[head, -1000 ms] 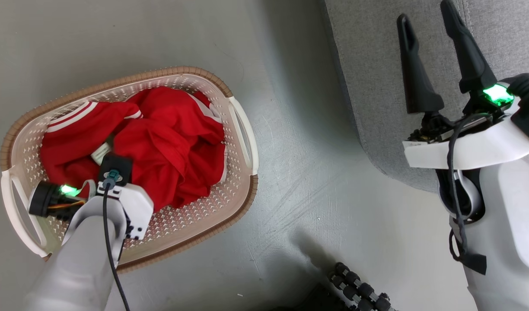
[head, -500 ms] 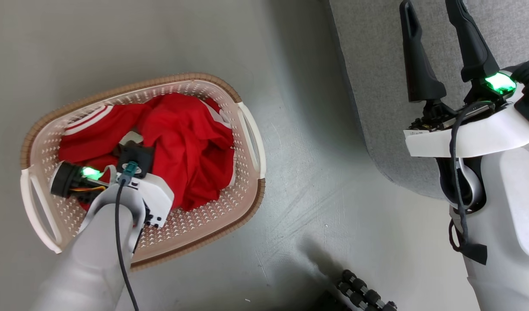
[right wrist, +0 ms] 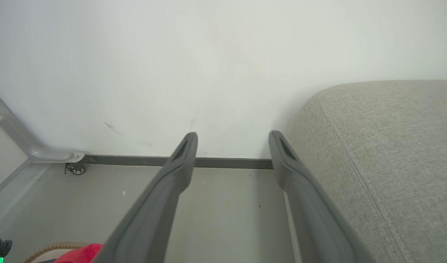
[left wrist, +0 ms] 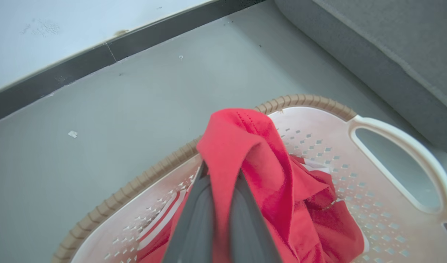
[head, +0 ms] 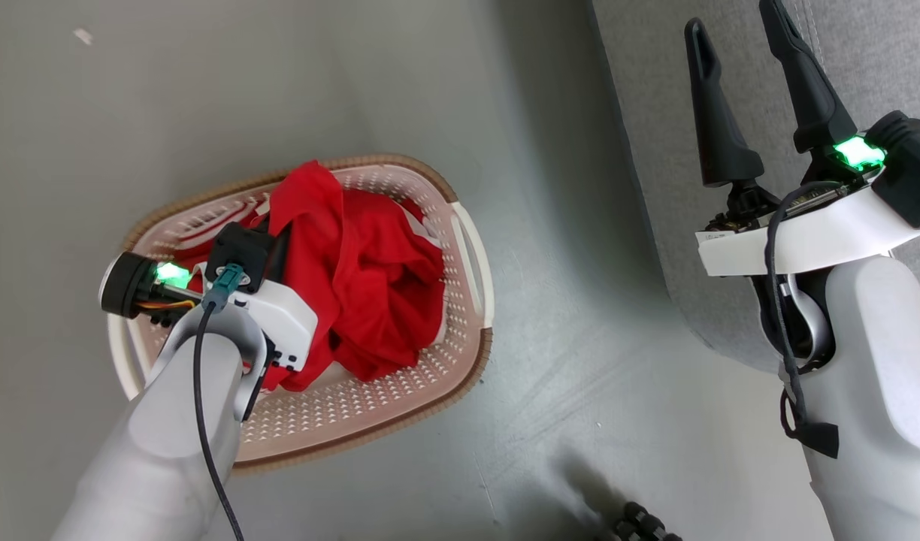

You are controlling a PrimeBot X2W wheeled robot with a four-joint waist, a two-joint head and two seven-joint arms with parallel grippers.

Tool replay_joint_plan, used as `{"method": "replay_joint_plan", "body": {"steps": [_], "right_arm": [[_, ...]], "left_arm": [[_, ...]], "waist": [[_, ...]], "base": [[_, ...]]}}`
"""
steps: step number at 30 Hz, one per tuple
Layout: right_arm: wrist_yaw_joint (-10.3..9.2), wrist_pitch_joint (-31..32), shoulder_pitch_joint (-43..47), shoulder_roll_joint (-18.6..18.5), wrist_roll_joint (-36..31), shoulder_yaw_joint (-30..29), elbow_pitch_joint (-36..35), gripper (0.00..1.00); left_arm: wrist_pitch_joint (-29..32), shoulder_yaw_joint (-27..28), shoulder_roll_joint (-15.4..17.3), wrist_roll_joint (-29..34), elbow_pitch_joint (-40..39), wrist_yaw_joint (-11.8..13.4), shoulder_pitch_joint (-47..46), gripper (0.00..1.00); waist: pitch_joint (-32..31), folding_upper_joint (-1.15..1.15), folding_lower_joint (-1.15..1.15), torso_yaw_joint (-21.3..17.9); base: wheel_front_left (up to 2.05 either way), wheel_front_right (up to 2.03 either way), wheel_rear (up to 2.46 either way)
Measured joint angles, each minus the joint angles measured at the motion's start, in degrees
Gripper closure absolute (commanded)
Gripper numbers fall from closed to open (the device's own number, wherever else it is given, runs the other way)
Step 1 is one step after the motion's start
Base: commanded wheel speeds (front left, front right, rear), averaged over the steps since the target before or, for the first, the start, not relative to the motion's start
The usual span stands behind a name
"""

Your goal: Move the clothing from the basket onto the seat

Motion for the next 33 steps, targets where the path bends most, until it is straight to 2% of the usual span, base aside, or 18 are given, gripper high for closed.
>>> {"method": "replay_joint_plan", "body": {"steps": [17, 25, 33], "right_arm": [[0.00, -0.18, 0.75, -1.44, -3.01, 1.53, 4.78, 0.00], [0.00, -0.19, 1.64, -3.54, -3.02, 3.13, 7.30, 0.00], [0.00, -0.20, 2.03, -7.57, -3.39, 7.53, 10.43, 0.00]], "left_arm": [[-0.67, 1.94, -0.69, -3.18, -8.90, -2.43, -0.04, 1.00], [-0.65, 2.05, -1.08, -4.54, -10.68, -4.41, -0.03, 1.00], [0.69, 1.09, -1.69, -5.61, -11.69, -6.24, -0.01, 1.00]], "waist": [[-9.17, 0.00, 0.00, 5.52], [-14.04, 0.00, 0.00, 8.07], [-19.16, 0.00, 0.00, 10.28]], "base": [[0.00, 0.00, 0.00], [0.00, 0.00, 0.00], [0.00, 0.00, 0.00]]}}
